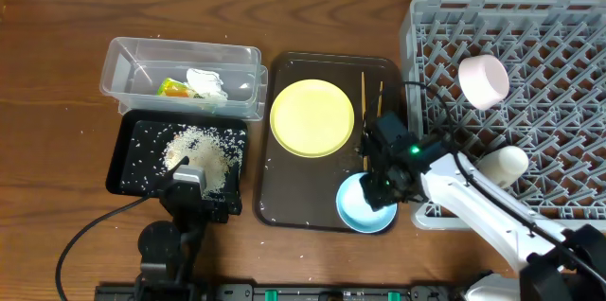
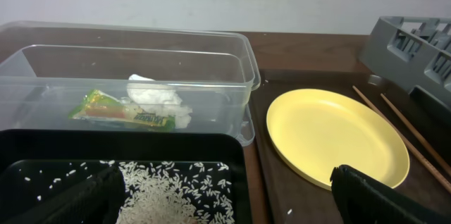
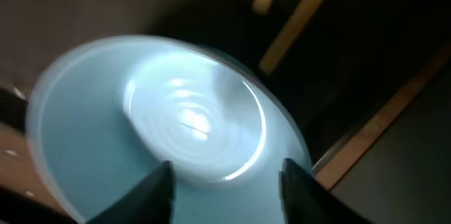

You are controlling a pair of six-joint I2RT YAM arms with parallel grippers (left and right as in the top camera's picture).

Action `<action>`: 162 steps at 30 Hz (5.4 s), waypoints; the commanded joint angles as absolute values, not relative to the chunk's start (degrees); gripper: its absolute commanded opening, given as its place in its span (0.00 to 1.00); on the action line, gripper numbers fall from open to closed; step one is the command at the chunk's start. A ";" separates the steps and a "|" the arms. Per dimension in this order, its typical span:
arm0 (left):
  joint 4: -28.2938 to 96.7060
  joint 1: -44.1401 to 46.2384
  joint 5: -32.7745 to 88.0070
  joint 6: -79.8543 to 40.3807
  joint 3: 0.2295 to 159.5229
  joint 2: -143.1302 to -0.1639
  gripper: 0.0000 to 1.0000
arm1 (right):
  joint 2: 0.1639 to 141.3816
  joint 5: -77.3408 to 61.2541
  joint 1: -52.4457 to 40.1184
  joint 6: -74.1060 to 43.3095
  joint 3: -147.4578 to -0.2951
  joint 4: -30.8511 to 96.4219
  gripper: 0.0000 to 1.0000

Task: Sort waste into correct bins and load items into the dishwasher rack
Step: 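Grasp the light-blue bowl with the right gripper and lift it, then place the light-blue bowl in the dish rack beside the pink bowl, then grasp the yellow plate edge with the right gripper and lift it, then stand the yellow plate upright in the back of the dish rack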

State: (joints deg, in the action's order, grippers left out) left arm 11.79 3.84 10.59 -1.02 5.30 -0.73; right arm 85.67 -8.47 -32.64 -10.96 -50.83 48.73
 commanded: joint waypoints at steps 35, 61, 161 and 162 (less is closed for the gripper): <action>12.12 3.55 10.96 -0.03 3.90 -0.30 0.96 | 68.93 62.65 -29.95 -15.57 -63.20 33.34 0.01; 12.12 3.55 10.96 -0.01 3.90 -0.30 0.96 | 99.26 73.71 1.52 11.88 -63.20 4.27 0.01; 12.10 3.55 10.96 -0.01 3.90 -0.30 0.96 | 97.36 66.35 -2.98 34.57 -63.70 -31.92 0.01; 12.10 3.55 10.96 -0.03 3.90 -0.30 0.96 | 98.52 65.32 -3.05 34.96 -63.68 -32.34 0.01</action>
State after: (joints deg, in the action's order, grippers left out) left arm 11.75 3.84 10.59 -1.02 5.28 -0.69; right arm 95.39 66.26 -3.42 28.51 -63.55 -31.07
